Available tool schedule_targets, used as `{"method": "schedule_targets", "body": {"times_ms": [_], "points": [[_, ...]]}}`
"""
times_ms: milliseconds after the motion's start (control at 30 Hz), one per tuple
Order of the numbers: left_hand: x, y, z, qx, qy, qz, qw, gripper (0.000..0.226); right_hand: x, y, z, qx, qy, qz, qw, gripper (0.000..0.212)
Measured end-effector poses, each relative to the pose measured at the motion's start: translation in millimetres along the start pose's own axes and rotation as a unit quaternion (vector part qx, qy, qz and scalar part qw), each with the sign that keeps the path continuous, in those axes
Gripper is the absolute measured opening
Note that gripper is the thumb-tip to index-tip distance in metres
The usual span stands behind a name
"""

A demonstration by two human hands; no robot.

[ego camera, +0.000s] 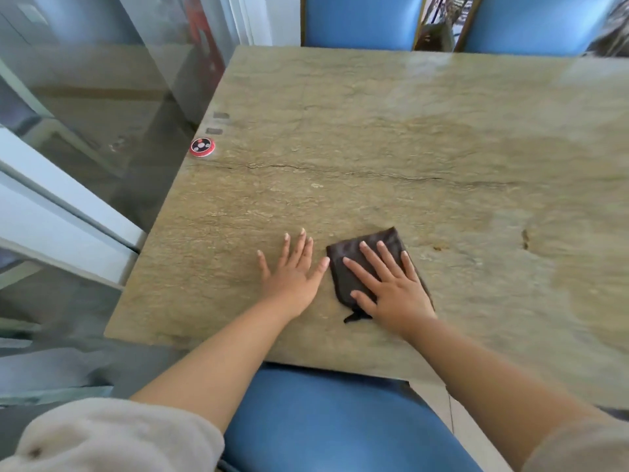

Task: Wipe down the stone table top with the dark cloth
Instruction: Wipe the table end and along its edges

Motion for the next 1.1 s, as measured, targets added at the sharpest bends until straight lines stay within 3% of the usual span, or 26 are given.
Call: {"method": "schedule_targets", "body": {"times_ms": [67, 233, 300, 400, 500, 667, 733, 867, 967, 1033, 1100], "points": [[5.8, -6.4, 9.7, -0.012, 0.027, 0.003, 1.000, 0.070, -13.6, -4.3, -24.8, 0.015, -0.032, 0.020, 0.999, 0.061], [21.7, -11.4, 10.0, -0.063, 0.072, 0.003, 0.995, 0.057, -47.2, -8.8, -59.0, 0.034, 0.231, 0.024, 0.972, 0.058], [24.1, -11.4, 7.7, -0.117, 0.083, 0.014, 0.989, 0.054, -29.5, -7.1, -45.2, 0.031, 0.259, 0.011, 0.965, 0.058], [24.1, -11.6, 6.2, -0.159, 0.094, 0.035, 0.982, 0.053, 7.3, -2.1, -11.3, 0.019, 0.173, 0.006, 0.985, 0.058], [19.1, -13.5, 10.7, -0.099, 0.070, 0.048, 0.992, 0.059, 24.0, 4.9, 46.0, 0.012, 0.019, 0.016, 1.000, 0.061], [9.5, -14.6, 15.3, 0.008, 0.047, 0.054, 0.997, 0.071, -18.9, 3.9, 83.0, 0.041, -0.205, 0.006, 0.978, 0.064], [9.1, -15.1, 16.1, 0.020, 0.040, 0.057, 0.997, 0.074, -35.9, 0.1, 48.2, 0.040, -0.194, 0.013, 0.980, 0.066], [10.8, -16.1, 15.2, 0.020, 0.044, 0.052, 0.997, 0.081, -57.4, -5.4, -26.4, 0.048, 0.027, 0.045, 0.997, 0.063], [11.7, -14.5, 18.6, 0.019, 0.060, 0.055, 0.996, 0.072, -71.5, -6.1, -14.9, 0.023, 0.151, 0.032, 0.988, 0.061], [11.5, -12.7, 30.7, 0.026, 0.041, 0.068, 0.996, 0.069, -82.4, -2.9, 15.0, 0.005, 0.122, 0.035, 0.992, 0.061], [12.4, -12.8, 54.8, 0.022, -0.028, 0.074, 0.997, 0.067, -95.8, -0.9, 46.5, -0.010, 0.011, 0.037, 0.999, 0.061]]}}
Point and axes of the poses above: each hand's wrist, its own x-axis towards the middle knuckle, its own y-axis out of the back of the hand, z = x × y, the point moved 6 cm from there along x, towards the middle knuckle, and after that the axes turned 10 degrees about z, right-handed, at the moved point
